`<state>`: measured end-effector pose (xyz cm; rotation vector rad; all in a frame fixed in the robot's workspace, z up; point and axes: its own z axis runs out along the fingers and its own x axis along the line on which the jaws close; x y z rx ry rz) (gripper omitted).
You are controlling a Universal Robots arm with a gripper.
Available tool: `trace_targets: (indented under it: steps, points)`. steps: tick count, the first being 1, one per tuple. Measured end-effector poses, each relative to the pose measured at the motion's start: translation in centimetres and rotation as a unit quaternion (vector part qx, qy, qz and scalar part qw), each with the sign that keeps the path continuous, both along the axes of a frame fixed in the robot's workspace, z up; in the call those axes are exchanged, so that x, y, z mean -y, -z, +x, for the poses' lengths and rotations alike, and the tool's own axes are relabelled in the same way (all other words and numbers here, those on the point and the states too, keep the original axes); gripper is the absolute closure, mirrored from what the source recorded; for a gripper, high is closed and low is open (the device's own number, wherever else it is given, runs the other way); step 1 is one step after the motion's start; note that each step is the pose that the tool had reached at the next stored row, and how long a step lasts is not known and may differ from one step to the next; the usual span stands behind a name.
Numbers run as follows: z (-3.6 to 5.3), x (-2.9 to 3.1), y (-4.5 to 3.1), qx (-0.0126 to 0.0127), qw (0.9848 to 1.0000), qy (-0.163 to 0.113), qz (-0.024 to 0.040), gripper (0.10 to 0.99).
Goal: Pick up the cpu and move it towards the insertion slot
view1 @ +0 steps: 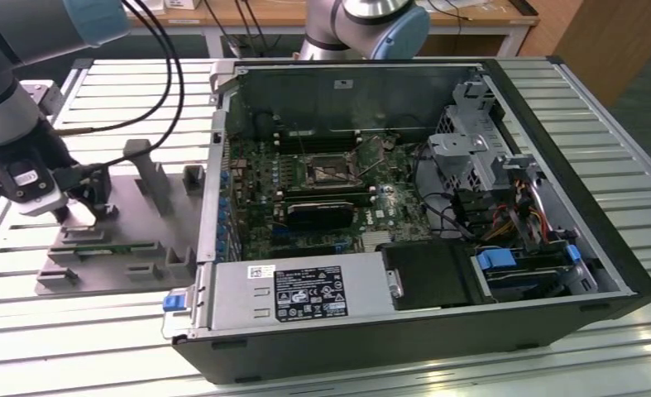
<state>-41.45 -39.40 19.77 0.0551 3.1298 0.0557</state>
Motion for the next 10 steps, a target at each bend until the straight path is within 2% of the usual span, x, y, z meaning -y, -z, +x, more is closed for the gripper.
trace_targets:
  steps: [10]
  points:
    - [0.0, 0.0, -2.83, 0.0, 1.0, 0.0, 0.0, 0.545]
